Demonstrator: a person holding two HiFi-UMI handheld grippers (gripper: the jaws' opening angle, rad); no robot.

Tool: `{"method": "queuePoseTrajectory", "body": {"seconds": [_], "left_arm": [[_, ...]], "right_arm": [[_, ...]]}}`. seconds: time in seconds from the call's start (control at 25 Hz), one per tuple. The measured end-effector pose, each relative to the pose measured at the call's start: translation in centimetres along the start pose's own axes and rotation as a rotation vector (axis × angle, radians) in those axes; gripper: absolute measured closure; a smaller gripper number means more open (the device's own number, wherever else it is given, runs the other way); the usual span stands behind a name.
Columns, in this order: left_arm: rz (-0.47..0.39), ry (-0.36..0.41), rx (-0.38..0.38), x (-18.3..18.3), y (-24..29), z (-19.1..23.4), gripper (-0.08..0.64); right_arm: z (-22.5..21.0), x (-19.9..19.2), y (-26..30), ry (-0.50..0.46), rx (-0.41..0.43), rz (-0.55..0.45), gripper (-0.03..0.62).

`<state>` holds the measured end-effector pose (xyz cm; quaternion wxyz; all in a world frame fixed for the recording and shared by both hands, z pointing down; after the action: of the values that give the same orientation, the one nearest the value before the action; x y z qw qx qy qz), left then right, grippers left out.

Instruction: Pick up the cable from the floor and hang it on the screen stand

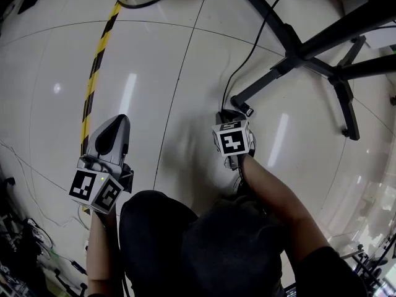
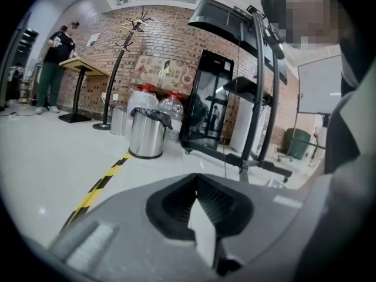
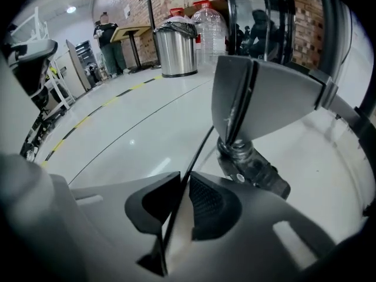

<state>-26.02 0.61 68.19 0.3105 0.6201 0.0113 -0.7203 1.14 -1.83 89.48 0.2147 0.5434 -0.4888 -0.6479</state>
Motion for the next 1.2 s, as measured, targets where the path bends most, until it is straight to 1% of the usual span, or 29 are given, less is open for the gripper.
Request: {"method": "queuePoseTrajectory", "body": {"seconds": [0.08,0.2,0.28,0.36,0.44,0.6,0.72,0.8,0.92,1.04,1.2], "left_arm": [[-0.001,-0.001,-0.003,0.0,0.0,0.0,0.555],[-0.009,-0.014,0.002,0.0,-0.2,0.3,0.555],[-0.023,-0.026,0.013,0.2,-0.4,0.6,0.555],[-0.037,-0.026,0.024,0.5,-0.7,0.9,0.555],[-0.046,-0.020,0.030,0.8,-0.9,0.9,0.555],[-0.053,-0.005,0.024,1.5,-1.1,0.4,0.554],[-0.061,0.039,0.026,3.3,-1.5,0.1,0.555],[-0.081,0.045,0.033,5.4,-2.2,0.0,0.554],[-0.117,0.040,0.042,9.6,-3.1,-0.8,0.555],[-0.132,0.047,0.025,14.5,-4.3,-3.3,0.555],[-0.132,0.069,-0.012,21.4,-6.6,-6.9,0.555]], "right_arm": [[0.2,-0.5,0.5,0.006,0.054,0.003,0.565],[1.0,-0.4,0.3,0.010,0.154,-0.012,0.568],[1.3,0.0,-0.5,0.043,0.230,-0.048,0.569],[1.6,0.7,-1.8,0.076,0.307,-0.099,0.569],[2.1,1.6,-3.4,0.084,0.388,-0.161,0.571],[3.2,3.6,-8.0,0.061,0.559,-0.284,0.572],[3.1,6.1,-12.2,0.054,0.642,-0.383,0.574],[2.5,8.1,-15.0,0.058,0.675,-0.448,0.574],[1.1,11.4,-19.4,0.072,0.688,-0.523,0.574],[-0.2,14.5,-24.8,0.090,0.692,-0.560,0.574],[-0.6,18.4,-32.0,0.065,0.688,-0.571,0.574]]}}
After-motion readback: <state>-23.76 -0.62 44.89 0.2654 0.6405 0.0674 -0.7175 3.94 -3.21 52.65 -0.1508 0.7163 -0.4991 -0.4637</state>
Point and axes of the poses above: the fingertips, and each gripper's own axes: y forward along the fingers, z to its left, x out of its top, the point moved 7 cm from there along -y, backward along the fingers
